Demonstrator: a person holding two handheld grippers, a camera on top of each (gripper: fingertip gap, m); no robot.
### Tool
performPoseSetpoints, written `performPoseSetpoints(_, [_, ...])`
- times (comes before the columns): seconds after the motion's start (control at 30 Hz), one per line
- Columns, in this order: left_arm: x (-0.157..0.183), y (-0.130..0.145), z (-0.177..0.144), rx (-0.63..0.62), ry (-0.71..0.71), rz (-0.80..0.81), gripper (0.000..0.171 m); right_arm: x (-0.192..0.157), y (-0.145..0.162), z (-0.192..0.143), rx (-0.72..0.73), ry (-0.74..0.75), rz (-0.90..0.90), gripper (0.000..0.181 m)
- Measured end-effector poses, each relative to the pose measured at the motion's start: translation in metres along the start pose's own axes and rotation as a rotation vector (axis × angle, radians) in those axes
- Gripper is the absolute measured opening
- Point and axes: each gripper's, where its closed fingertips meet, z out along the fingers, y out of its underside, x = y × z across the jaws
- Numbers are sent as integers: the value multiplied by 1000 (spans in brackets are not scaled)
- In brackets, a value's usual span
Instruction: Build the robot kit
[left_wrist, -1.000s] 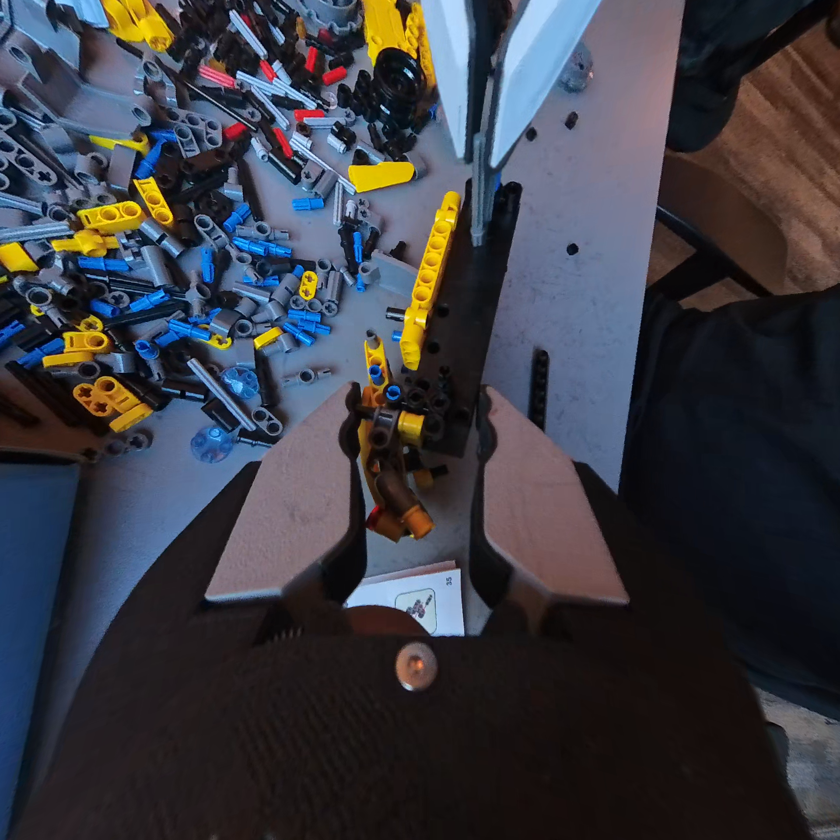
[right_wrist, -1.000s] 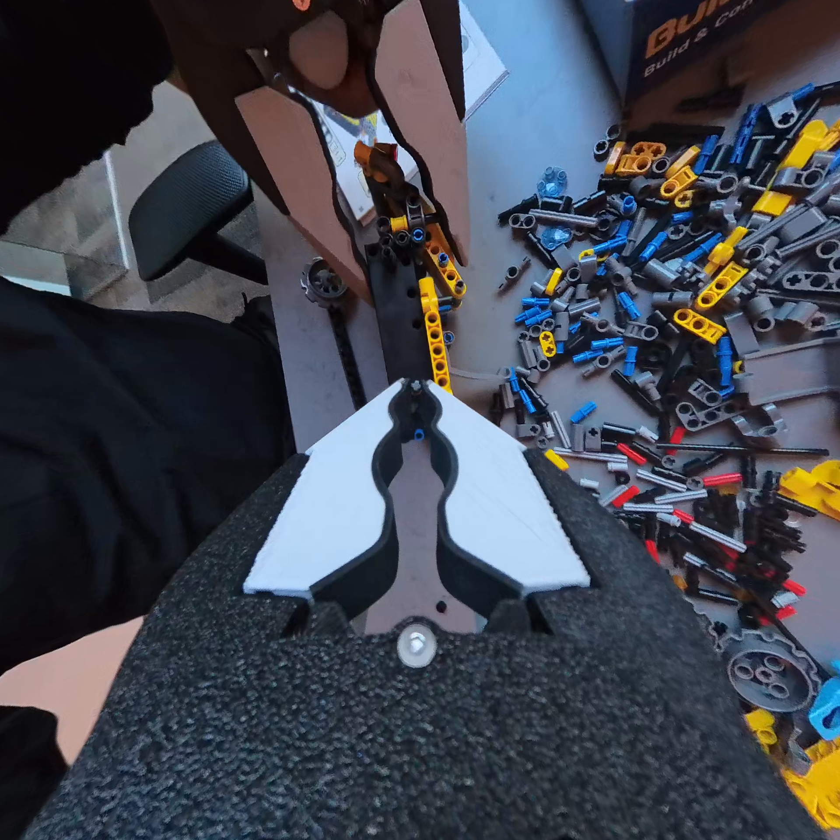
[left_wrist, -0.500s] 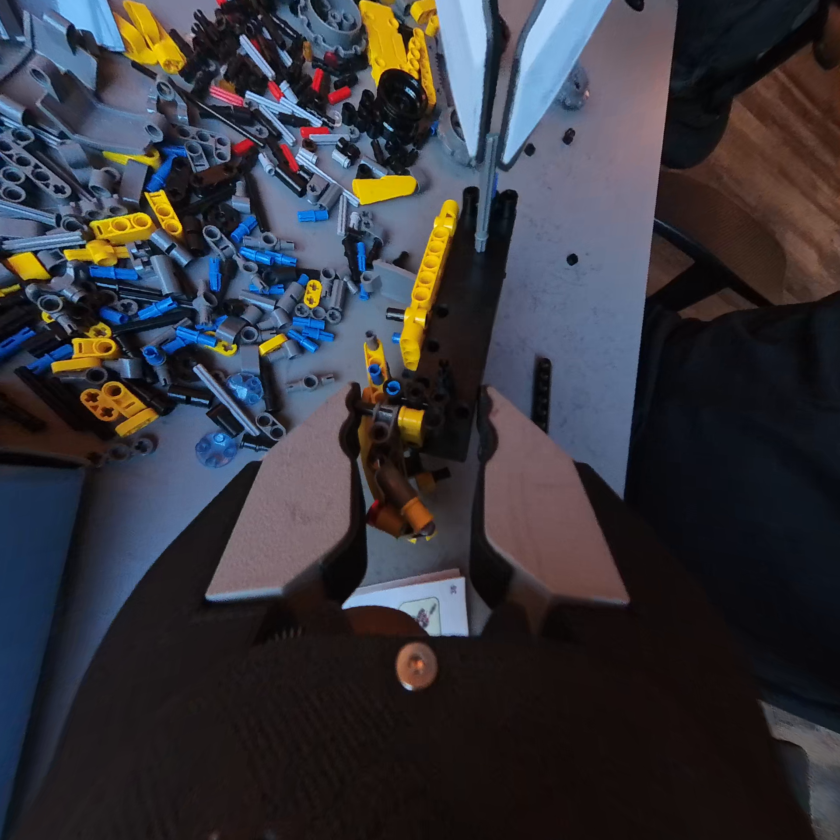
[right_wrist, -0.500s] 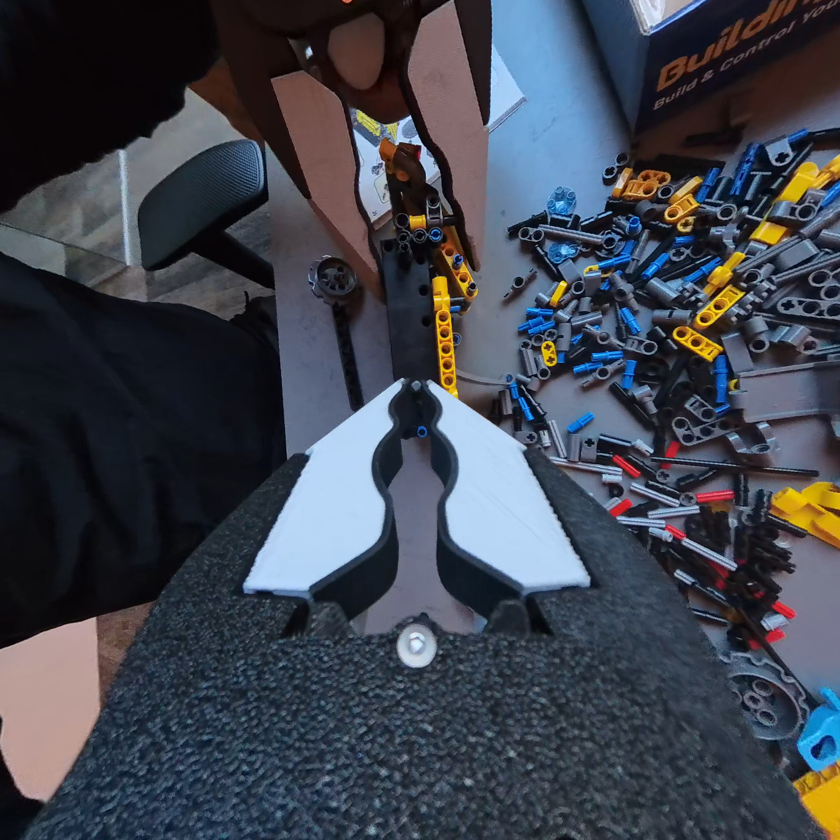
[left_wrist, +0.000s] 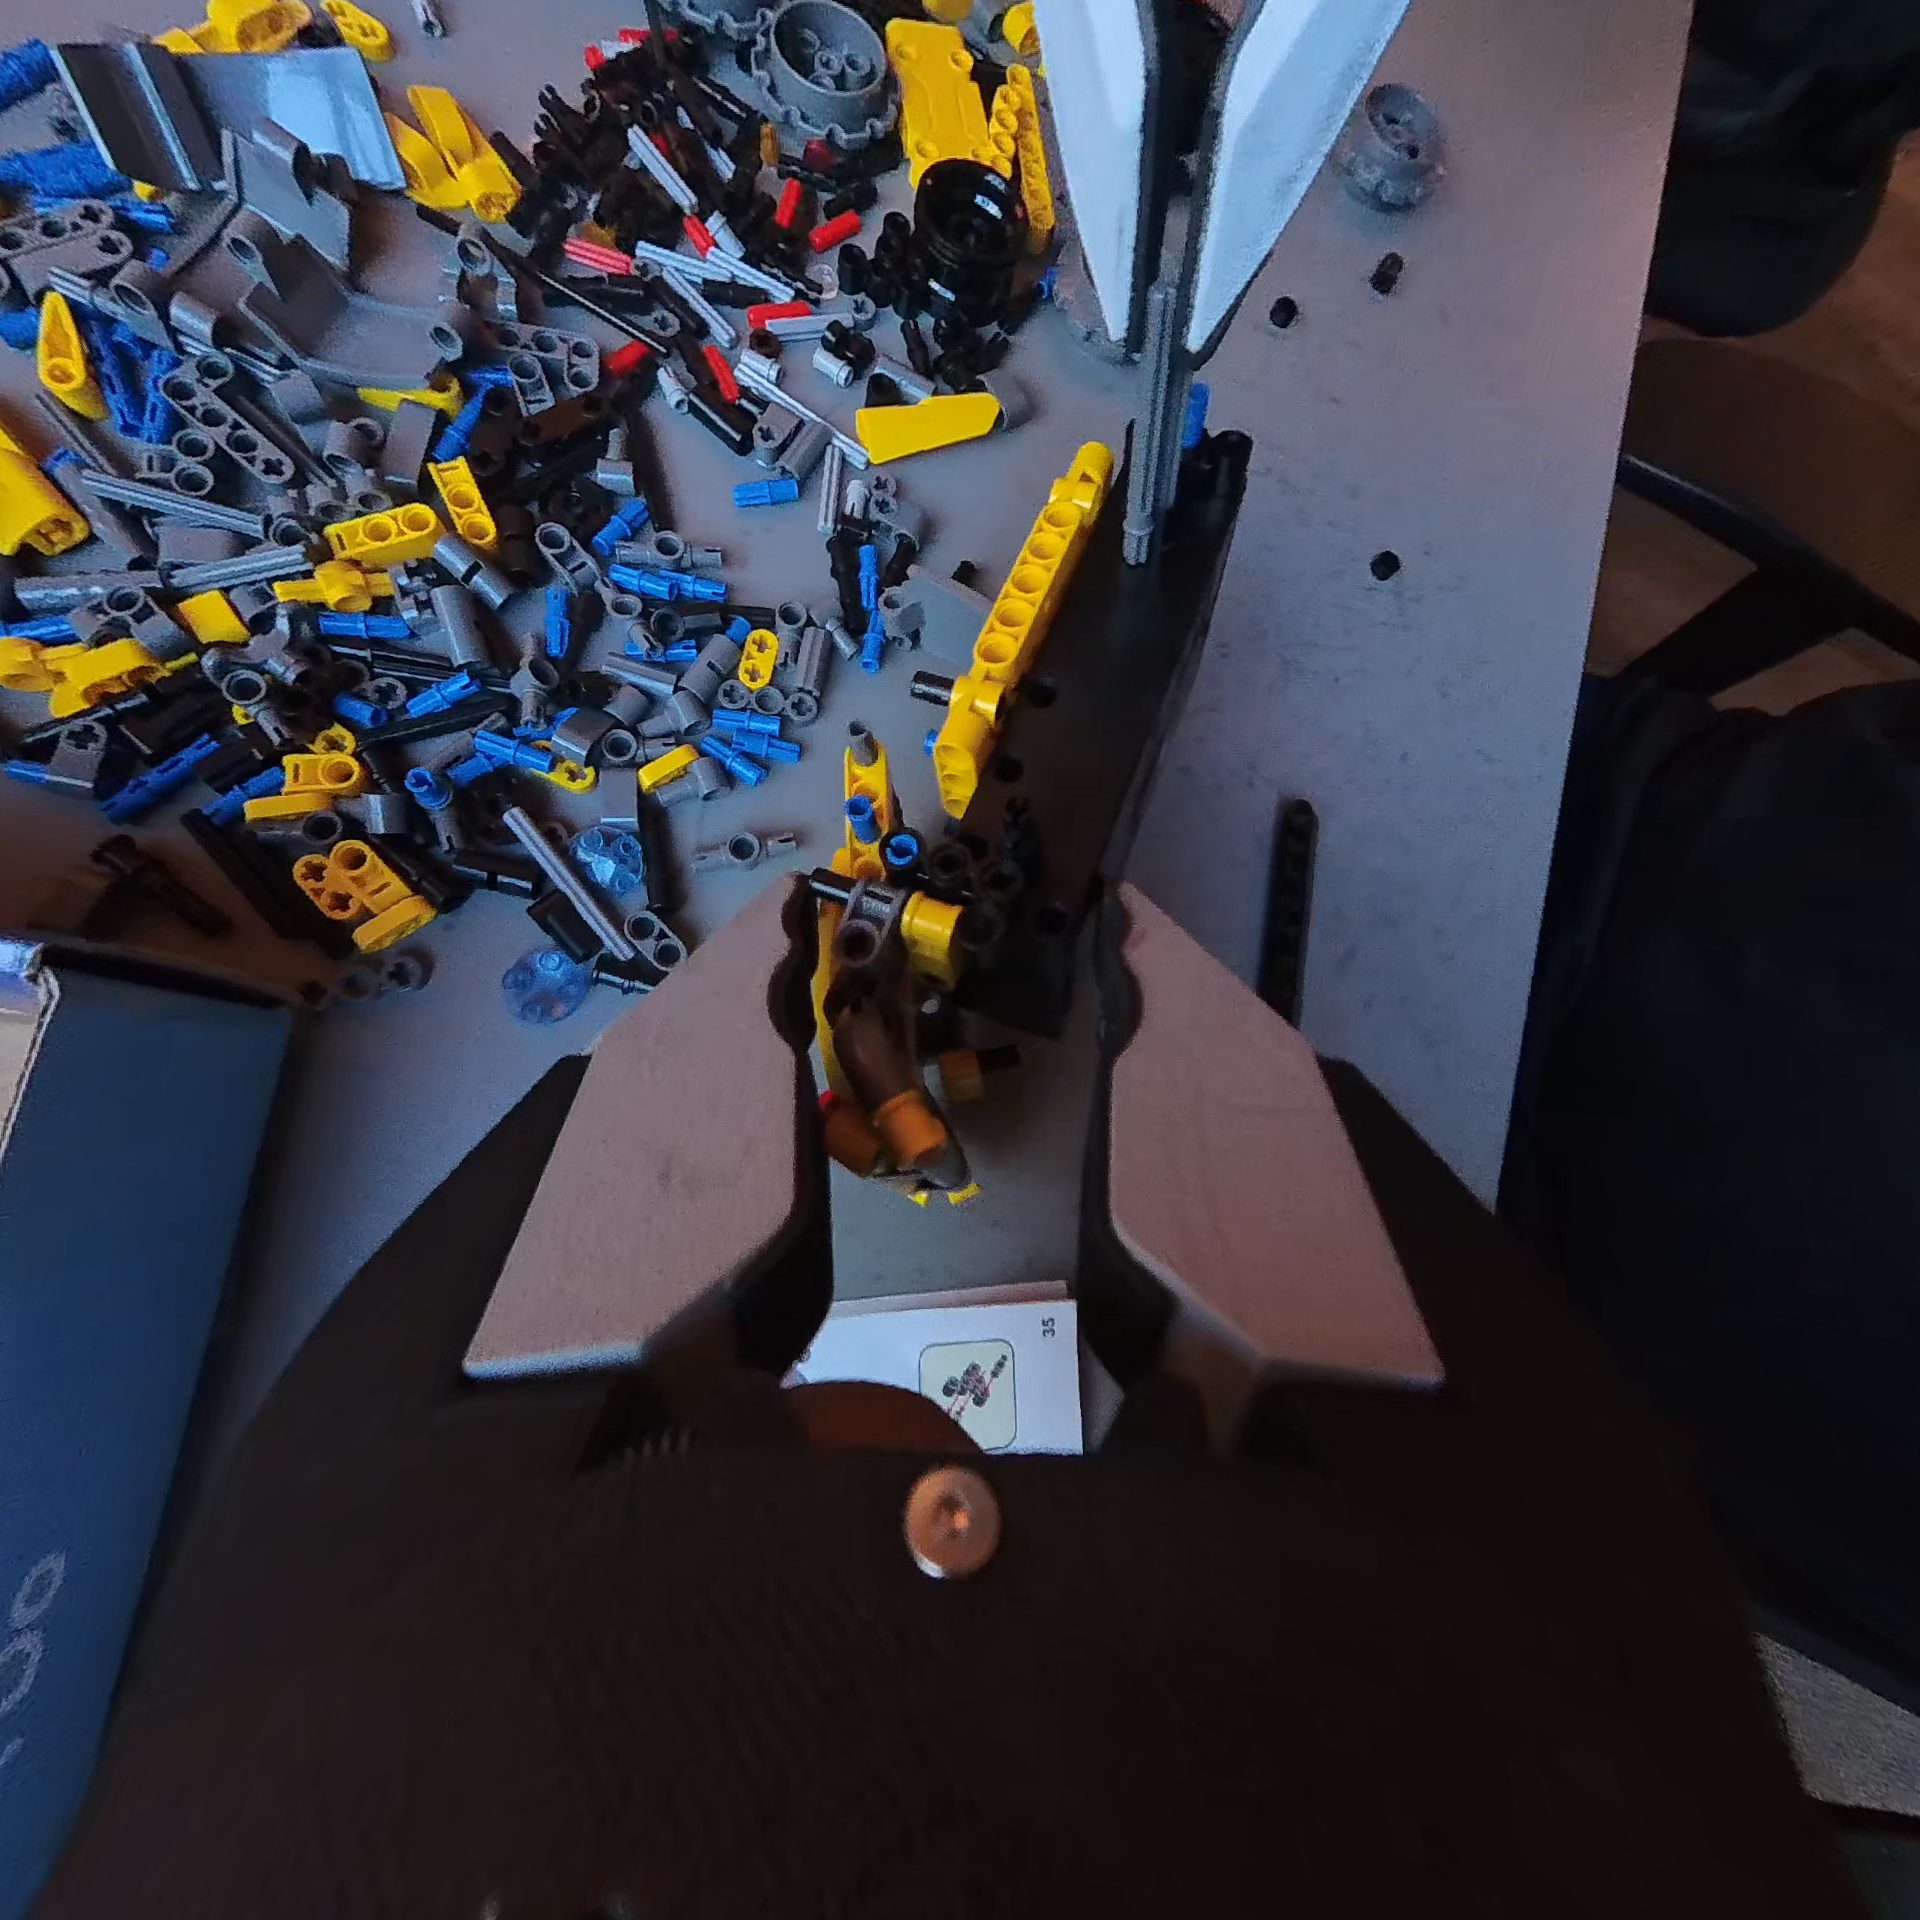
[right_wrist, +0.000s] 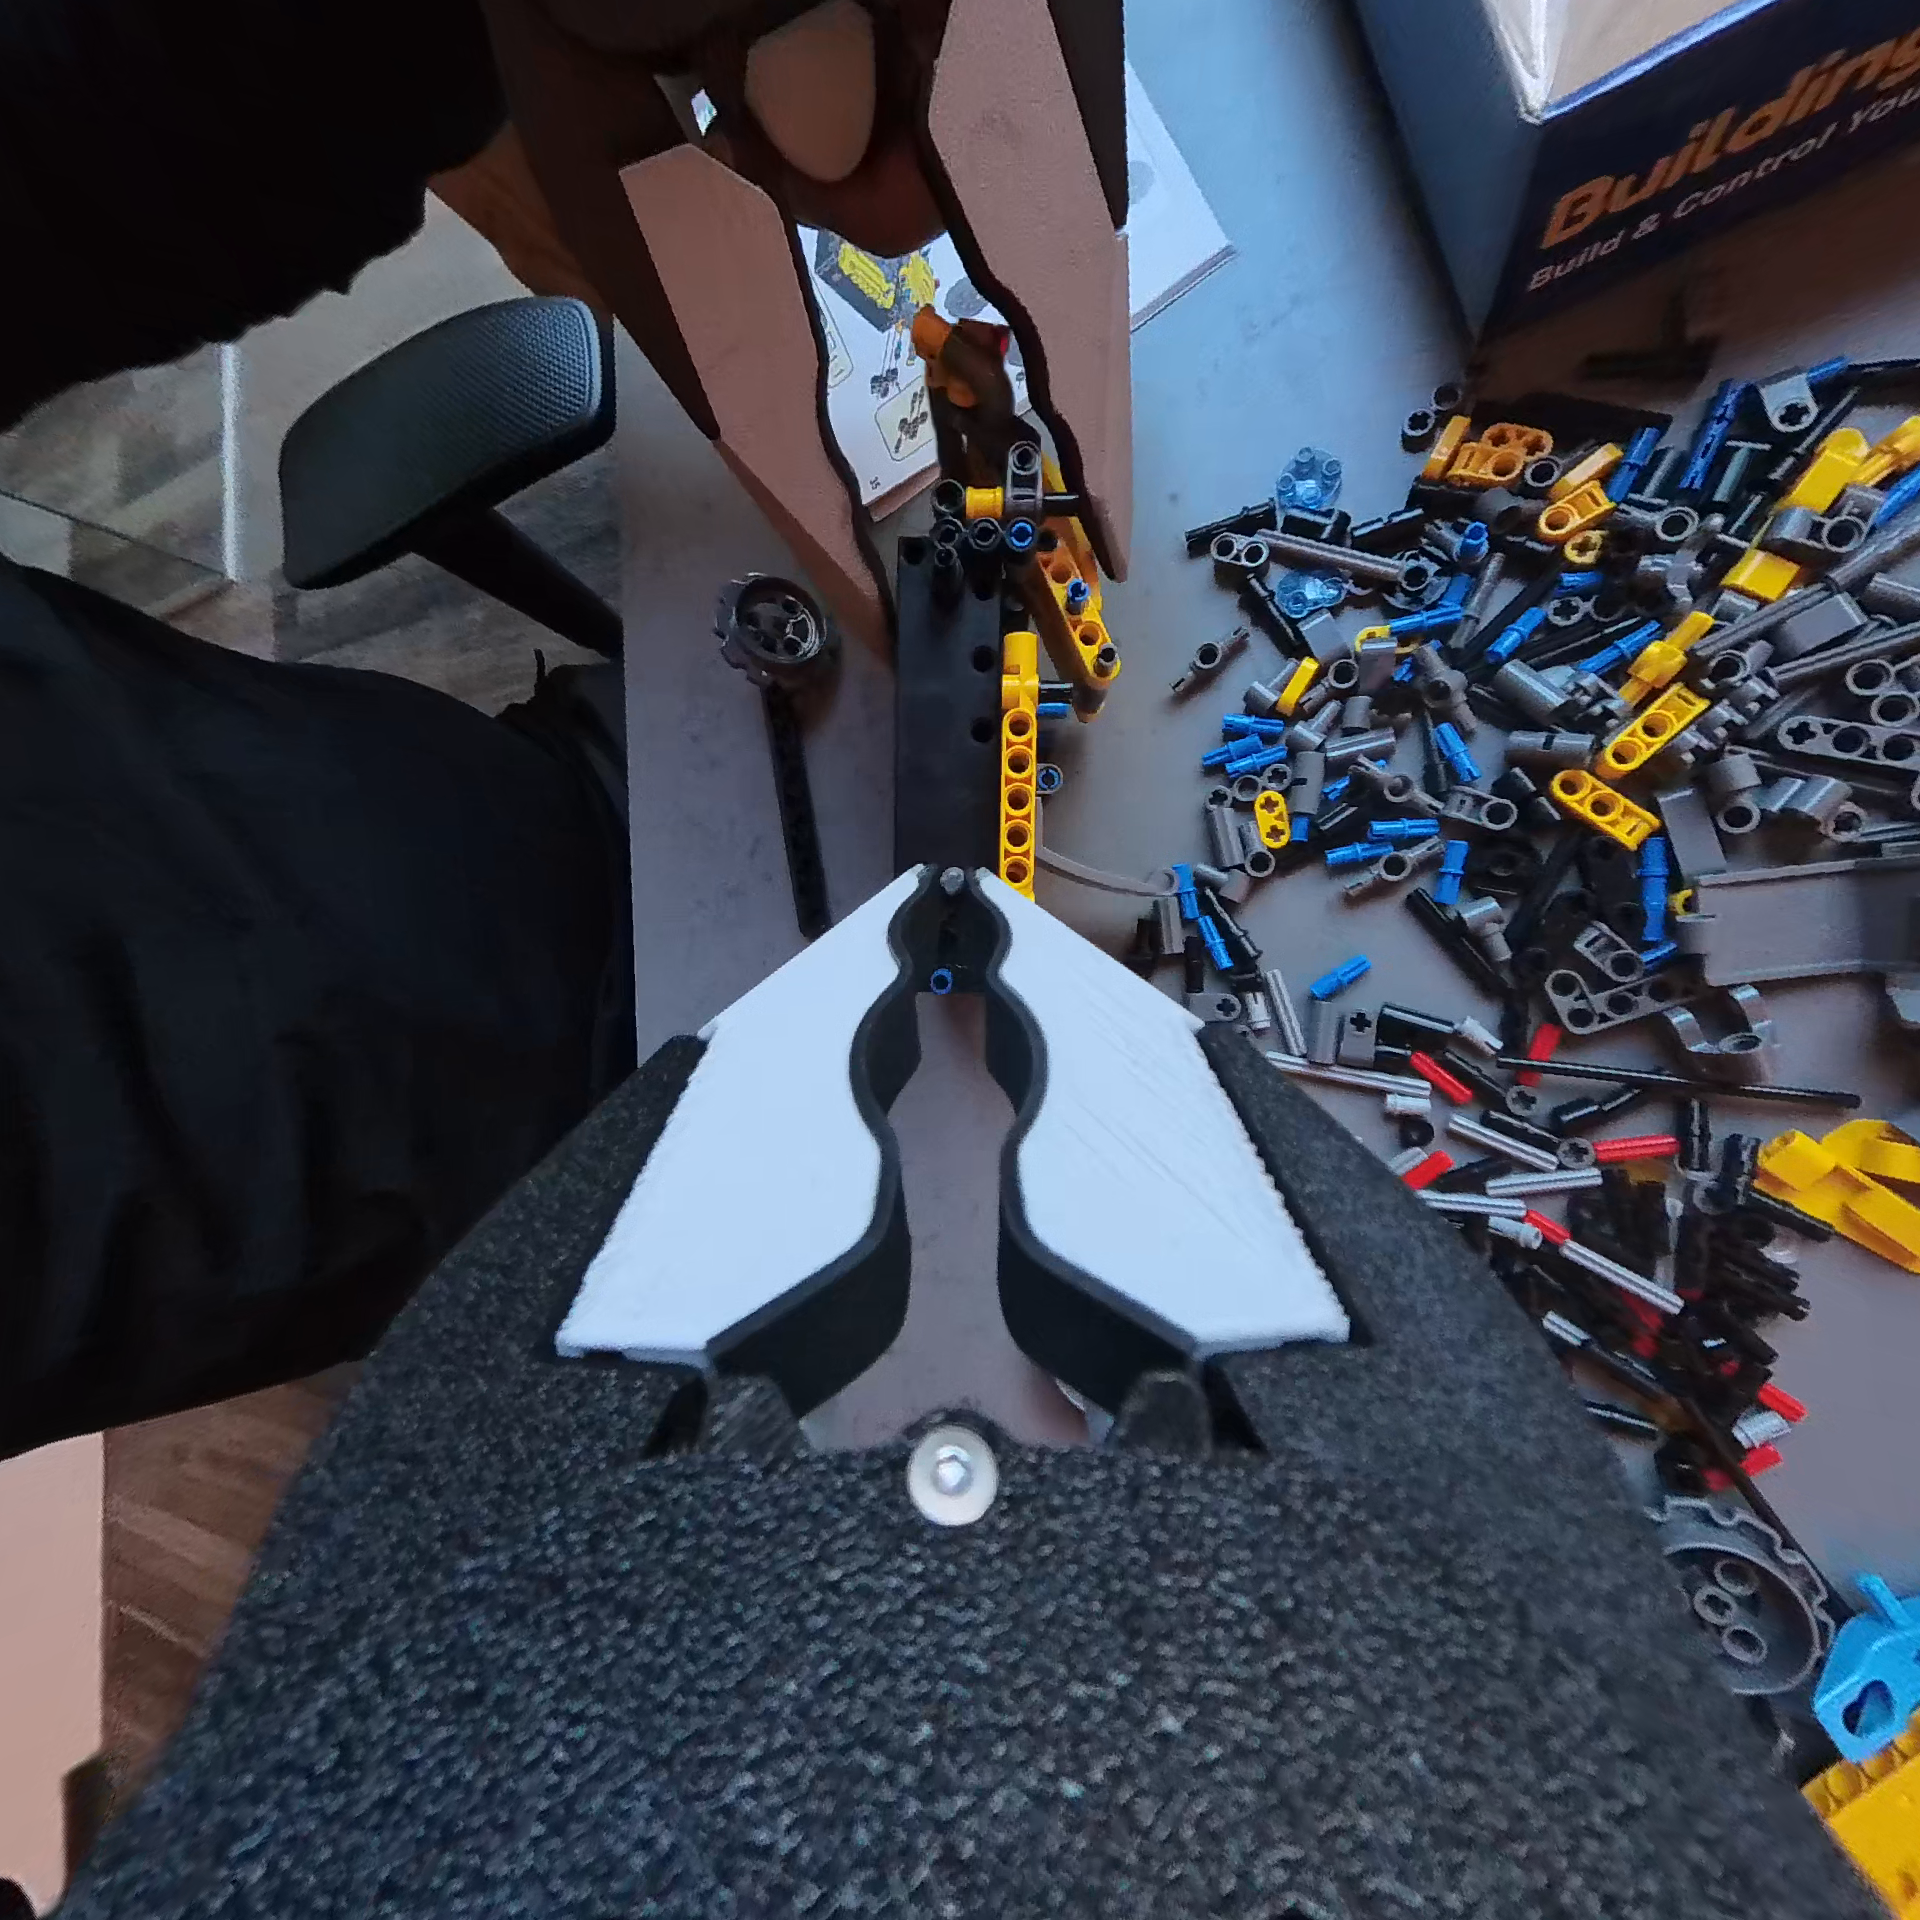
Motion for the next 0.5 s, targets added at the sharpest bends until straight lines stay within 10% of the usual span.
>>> performPoseSetpoints(0.5, [5, -16, -22, 114, -97, 27, 60, -12, 3, 5, -80, 61, -81, 4])
